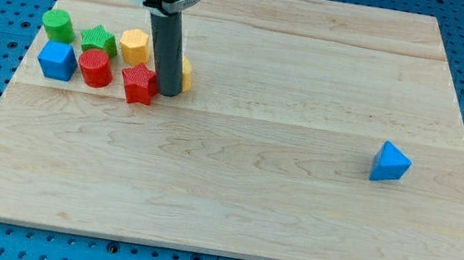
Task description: Push the yellow heart to the bottom side of the yellow hexagon
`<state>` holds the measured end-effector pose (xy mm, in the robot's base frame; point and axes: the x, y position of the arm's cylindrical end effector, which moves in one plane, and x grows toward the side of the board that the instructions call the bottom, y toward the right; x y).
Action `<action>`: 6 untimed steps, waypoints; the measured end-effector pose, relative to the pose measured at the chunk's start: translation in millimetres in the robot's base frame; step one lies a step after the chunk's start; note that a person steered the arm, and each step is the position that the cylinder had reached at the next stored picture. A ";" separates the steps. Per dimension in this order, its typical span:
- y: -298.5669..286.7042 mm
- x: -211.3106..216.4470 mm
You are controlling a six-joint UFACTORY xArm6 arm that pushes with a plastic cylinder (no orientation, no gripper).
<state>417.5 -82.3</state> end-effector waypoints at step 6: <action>-51.5 -41.9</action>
<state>375.7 -133.8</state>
